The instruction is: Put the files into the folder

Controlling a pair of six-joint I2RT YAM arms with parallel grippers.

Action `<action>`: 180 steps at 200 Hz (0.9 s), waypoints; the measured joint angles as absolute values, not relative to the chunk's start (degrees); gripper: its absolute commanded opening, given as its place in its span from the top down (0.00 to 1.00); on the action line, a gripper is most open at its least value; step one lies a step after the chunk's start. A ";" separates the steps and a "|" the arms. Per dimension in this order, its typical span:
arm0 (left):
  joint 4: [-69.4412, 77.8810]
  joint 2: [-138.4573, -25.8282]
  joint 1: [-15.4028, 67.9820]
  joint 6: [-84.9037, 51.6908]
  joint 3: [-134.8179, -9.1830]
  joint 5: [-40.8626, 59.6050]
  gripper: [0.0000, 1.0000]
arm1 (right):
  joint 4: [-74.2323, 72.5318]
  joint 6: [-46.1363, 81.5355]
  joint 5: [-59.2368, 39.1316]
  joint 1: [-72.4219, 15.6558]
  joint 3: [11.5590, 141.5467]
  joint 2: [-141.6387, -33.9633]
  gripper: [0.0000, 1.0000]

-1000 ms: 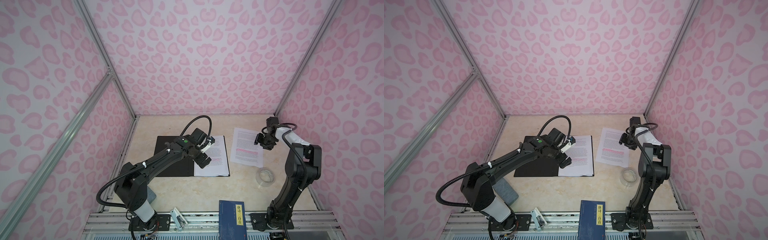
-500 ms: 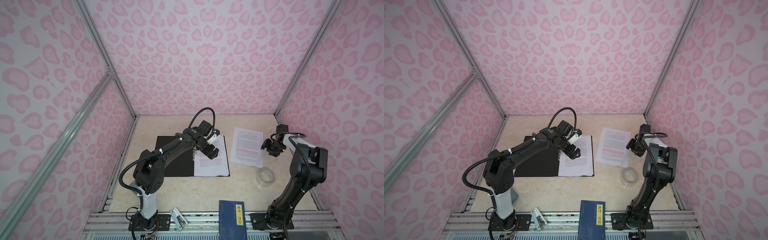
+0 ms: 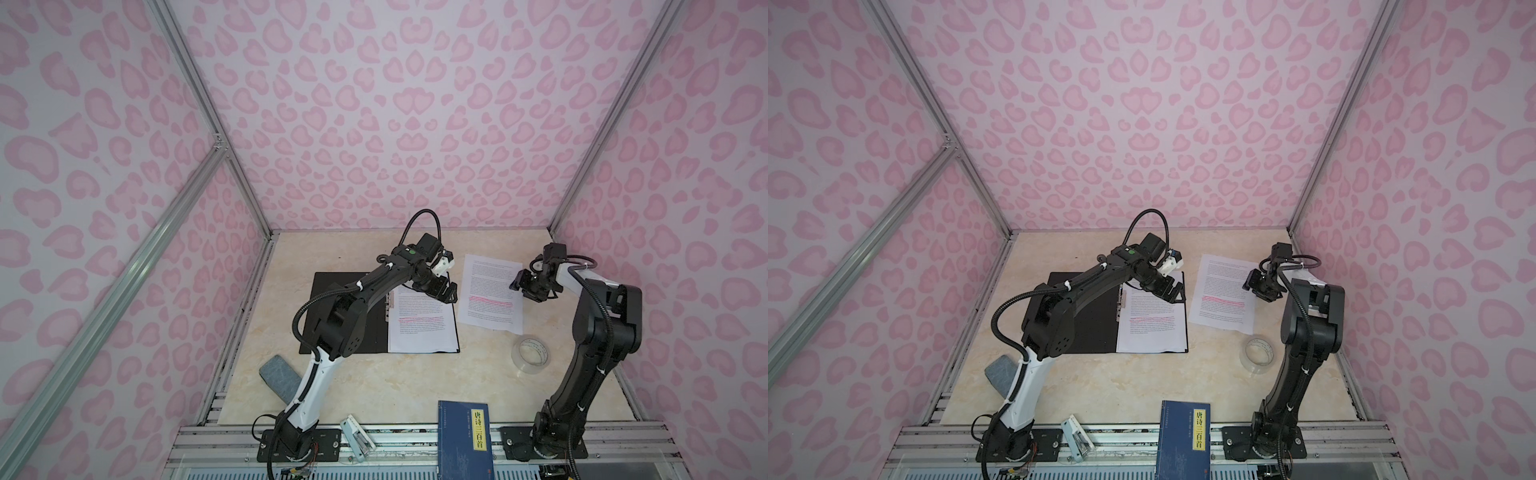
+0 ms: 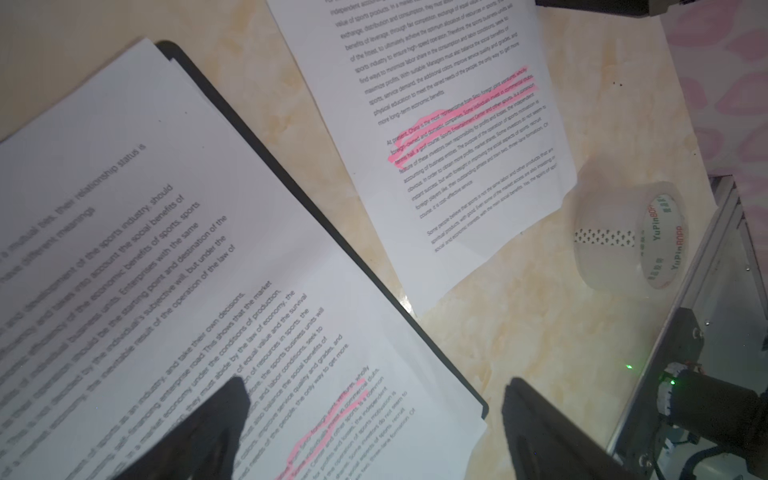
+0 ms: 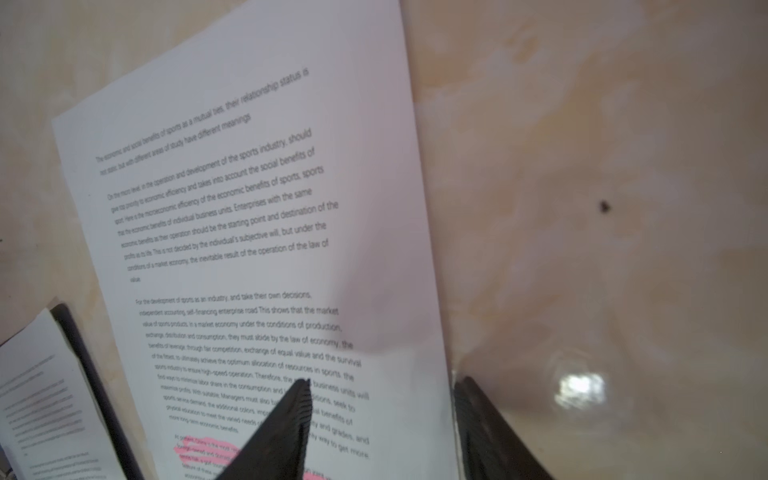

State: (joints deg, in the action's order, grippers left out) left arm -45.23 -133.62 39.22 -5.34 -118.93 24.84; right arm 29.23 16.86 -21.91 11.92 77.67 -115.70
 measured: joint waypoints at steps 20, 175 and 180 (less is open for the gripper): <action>-45.69 -135.72 39.22 -6.11 -121.16 25.71 0.01 | 29.28 16.25 -22.85 11.16 77.73 -115.90 0.46; -46.87 -138.98 40.21 -7.49 -124.84 25.89 0.01 | 32.60 19.90 -37.69 13.06 72.79 -111.74 0.72; -46.98 -138.98 40.23 -7.49 -124.97 25.89 0.01 | 32.62 19.86 -37.76 13.04 72.84 -111.74 0.73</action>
